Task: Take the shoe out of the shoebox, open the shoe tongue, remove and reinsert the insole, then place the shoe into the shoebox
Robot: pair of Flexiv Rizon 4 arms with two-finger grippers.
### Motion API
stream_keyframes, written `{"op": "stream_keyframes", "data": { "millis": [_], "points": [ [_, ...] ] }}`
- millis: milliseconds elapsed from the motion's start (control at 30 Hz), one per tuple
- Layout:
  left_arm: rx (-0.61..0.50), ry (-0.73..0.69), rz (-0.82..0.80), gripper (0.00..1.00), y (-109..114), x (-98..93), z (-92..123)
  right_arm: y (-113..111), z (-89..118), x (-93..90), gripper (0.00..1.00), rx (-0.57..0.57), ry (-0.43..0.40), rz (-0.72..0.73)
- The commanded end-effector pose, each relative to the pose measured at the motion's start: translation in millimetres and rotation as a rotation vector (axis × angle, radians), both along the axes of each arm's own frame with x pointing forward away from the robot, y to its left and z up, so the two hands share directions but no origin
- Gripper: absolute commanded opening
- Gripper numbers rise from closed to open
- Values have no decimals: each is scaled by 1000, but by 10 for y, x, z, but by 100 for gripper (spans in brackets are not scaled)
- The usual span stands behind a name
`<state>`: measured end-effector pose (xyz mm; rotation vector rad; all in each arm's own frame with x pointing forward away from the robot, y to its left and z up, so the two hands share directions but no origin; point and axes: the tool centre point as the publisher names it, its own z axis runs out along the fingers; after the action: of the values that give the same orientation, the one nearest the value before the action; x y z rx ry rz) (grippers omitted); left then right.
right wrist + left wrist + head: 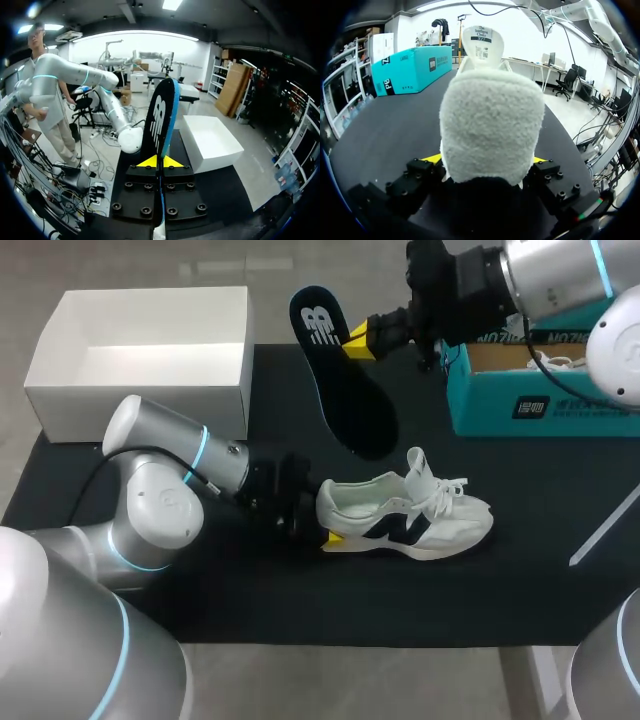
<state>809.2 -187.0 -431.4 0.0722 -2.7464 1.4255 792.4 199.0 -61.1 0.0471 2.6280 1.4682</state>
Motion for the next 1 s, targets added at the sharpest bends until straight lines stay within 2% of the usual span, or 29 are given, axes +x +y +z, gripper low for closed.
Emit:
{"op": "stream_keyframes", "data": {
  "millis": [33,167,233,333,400,533,833,1000],
  "points": [
    [1,-1,0,0,-3,-3,-3,18,-6,12,0,0,0,0],
    [1,-1,0,0,-3,-3,-3,18,-6,12,0,0,0,0],
    [1,-1,0,0,-3,-3,-3,-2,0,-86,0,26,83,-21],
    [1,-1,0,0,-3,-3,-3,-33,61,-271,0,141,168,-69],
    [1,-1,0,0,-3,-3,-3,-59,102,-382,0,204,195,-94],
    [1,-1,0,0,-3,-3,-3,-78,187,-553,0,244,248,-124],
    [1,-1,0,0,-3,-3,-3,-56,306,-798,0,244,356,-188],
    [1,-1,0,0,-3,-3,-3,-77,315,-935,0,288,379,-236]
  ]
}}
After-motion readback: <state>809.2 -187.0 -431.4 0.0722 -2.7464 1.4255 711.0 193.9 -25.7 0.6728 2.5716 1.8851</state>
